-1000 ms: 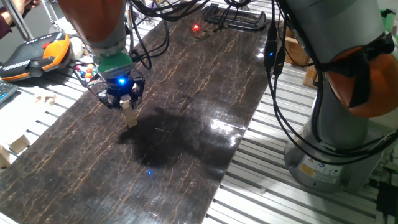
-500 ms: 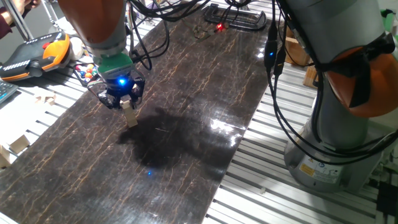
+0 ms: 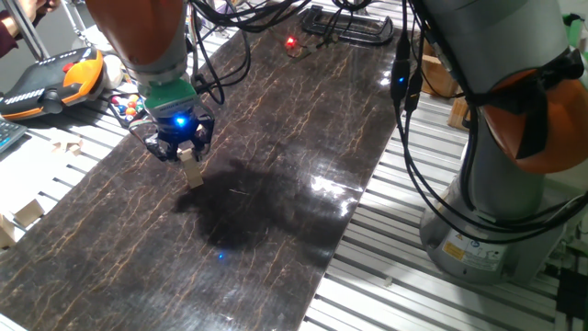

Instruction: Stack the blocks in a vertical line of five

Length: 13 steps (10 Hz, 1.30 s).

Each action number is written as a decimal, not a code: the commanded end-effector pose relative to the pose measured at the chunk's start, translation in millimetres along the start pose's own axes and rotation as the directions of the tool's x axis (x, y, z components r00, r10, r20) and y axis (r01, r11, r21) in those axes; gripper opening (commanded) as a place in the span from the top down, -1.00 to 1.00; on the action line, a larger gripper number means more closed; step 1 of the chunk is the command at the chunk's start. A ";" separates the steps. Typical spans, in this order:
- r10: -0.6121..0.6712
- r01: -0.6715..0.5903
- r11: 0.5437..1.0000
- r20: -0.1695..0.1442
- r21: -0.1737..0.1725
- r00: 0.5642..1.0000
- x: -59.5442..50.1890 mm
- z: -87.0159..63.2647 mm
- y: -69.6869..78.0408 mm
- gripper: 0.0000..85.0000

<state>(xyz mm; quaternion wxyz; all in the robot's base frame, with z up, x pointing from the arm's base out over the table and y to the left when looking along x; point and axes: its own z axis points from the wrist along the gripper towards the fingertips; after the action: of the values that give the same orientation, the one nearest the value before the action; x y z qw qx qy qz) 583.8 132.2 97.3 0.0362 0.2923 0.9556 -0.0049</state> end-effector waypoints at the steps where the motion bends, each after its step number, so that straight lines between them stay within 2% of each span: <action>1: 0.000 0.000 1.000 0.000 0.000 1.000 -0.1 0.0 0.1 0.11; 7: -0.001 0.001 1.000 0.002 -0.003 1.000 -0.5 0.5 0.3 0.07; 13: 0.000 0.000 1.000 0.002 -0.003 1.000 -1.2 -4.2 -0.3 -0.29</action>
<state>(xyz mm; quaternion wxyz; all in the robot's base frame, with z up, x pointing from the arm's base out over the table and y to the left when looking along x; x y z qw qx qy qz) 584.5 131.6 102.3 0.0371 0.2921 0.9557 -0.0037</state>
